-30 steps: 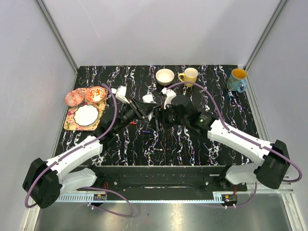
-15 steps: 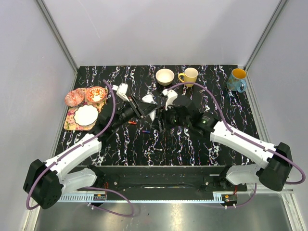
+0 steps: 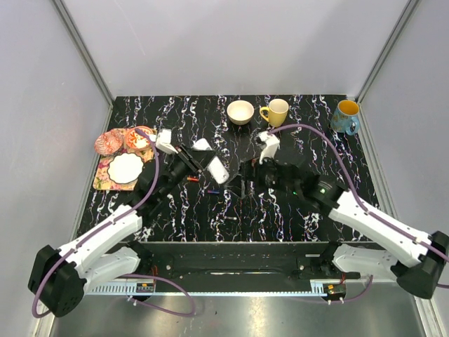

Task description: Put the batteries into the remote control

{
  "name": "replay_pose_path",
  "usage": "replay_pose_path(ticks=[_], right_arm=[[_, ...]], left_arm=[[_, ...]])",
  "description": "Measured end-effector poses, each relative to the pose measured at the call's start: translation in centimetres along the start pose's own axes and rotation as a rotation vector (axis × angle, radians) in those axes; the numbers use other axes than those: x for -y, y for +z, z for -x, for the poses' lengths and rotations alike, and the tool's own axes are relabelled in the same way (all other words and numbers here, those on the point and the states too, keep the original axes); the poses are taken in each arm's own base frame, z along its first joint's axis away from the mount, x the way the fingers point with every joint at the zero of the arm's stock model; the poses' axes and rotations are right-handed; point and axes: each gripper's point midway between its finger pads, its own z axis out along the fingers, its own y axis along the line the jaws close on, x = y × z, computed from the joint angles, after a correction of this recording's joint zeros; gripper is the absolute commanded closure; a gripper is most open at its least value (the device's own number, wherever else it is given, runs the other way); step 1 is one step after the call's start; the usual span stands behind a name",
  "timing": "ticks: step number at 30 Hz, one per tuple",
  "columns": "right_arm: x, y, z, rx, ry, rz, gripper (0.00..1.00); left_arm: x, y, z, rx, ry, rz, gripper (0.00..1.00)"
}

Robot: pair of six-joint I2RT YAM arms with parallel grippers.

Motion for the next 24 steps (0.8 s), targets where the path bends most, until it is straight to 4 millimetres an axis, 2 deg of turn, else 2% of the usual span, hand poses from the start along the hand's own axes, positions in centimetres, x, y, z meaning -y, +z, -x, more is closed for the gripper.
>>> replay_pose_path(ticks=[3, 6, 9, 13, 16, 21, 24], right_arm=[[0.4, -1.7, 0.2, 0.064, 0.057, -0.015, 0.0], [1.0, -3.1, -0.5, 0.125, 0.123, -0.016, 0.0], [1.2, -3.5, -1.0, 0.176, 0.18, 0.015, 0.03], [0.8, -2.7, -0.8, 0.221, 0.271, 0.06, 0.08], [0.6, -1.2, -0.3, 0.222, 0.321, 0.067, 0.09], [1.2, 1.5, -0.5, 0.175, 0.356, 0.016, 0.1], [1.4, 1.9, -0.6, 0.173, 0.374, 0.008, 0.1]], left_arm=[[-1.1, -0.5, 1.2, 0.077, 0.011, 0.055, 1.0], [-1.9, -0.8, 1.9, 0.131, 0.018, 0.079, 1.0], [-3.0, -1.3, 1.9, 0.179, 0.015, 0.08, 1.0], [-5.2, -1.9, 1.1, 0.229, -0.017, 0.097, 1.0], [-6.1, -1.9, 0.8, 0.237, -0.026, 0.112, 1.0], [-4.5, -1.9, 1.4, 0.263, -0.012, 0.054, 1.0], [-3.6, -2.1, 1.4, 0.27, 0.013, 0.03, 1.0]])
